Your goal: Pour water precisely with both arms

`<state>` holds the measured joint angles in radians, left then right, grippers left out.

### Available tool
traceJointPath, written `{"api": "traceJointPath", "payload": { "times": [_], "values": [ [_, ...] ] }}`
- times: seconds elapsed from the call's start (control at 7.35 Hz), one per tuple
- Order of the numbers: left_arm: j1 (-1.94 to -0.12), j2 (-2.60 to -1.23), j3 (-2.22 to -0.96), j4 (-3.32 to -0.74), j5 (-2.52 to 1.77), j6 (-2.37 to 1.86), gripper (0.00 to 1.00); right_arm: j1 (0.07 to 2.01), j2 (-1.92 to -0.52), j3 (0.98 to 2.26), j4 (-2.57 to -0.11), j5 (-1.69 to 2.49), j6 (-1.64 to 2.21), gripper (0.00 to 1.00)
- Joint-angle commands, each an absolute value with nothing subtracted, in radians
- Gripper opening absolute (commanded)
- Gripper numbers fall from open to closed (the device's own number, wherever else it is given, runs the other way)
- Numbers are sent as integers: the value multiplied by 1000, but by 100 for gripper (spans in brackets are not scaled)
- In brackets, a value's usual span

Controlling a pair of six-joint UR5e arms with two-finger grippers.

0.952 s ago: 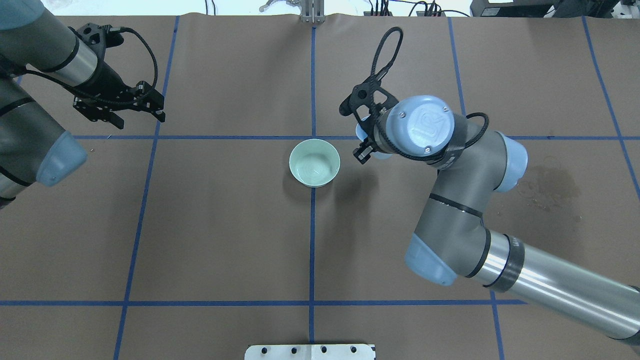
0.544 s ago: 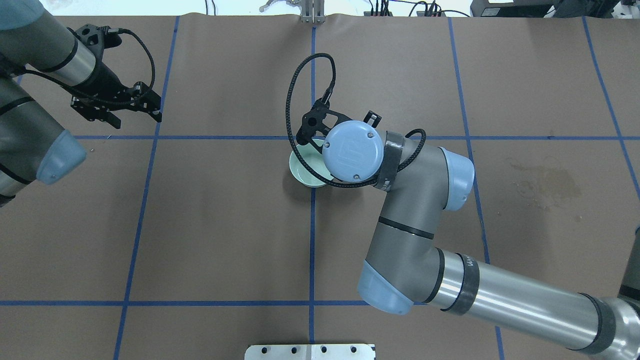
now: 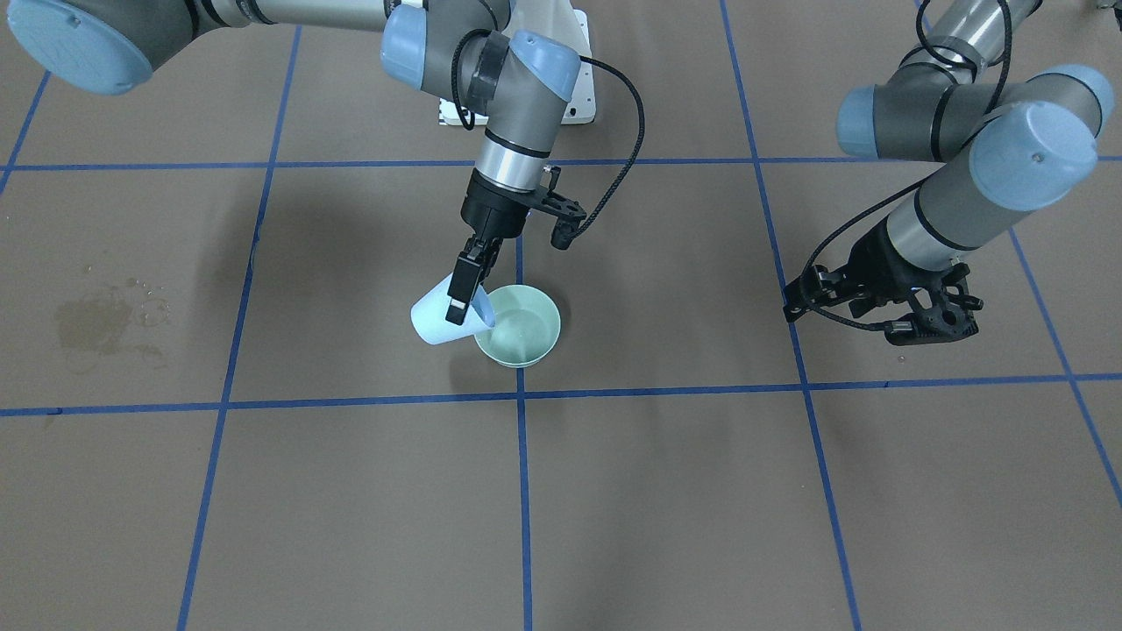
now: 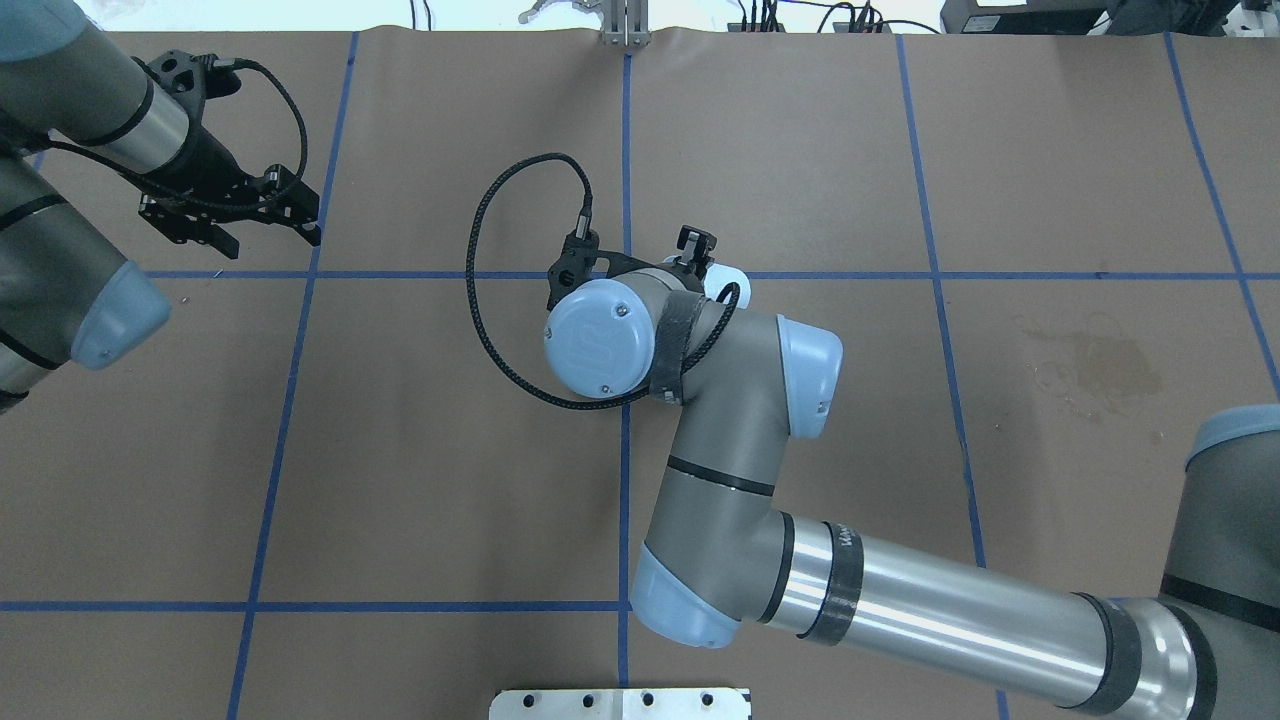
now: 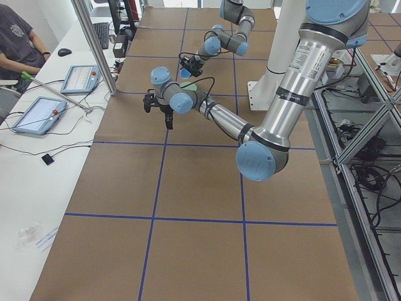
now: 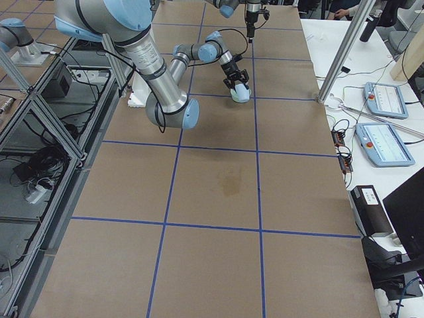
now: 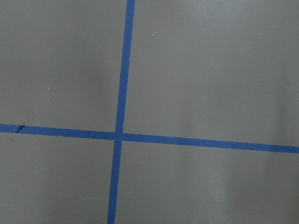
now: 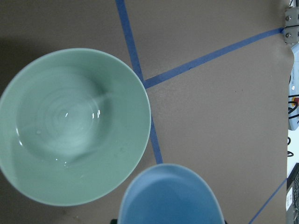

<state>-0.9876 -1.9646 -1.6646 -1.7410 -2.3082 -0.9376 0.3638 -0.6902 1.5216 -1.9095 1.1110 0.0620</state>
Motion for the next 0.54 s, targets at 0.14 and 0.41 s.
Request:
{"api": "traceJointPath", "payload": {
  "times": [0.14,0.41],
  "values": [
    [-989,-1938,-1667,-1749,-2325,-939,100,310,-625,1435,-2009,994,57,19],
    [-989,-1933,-1667,-1749,-2333,-945,100,310,-592,1396,-2025,959,26,18]
  ]
}}
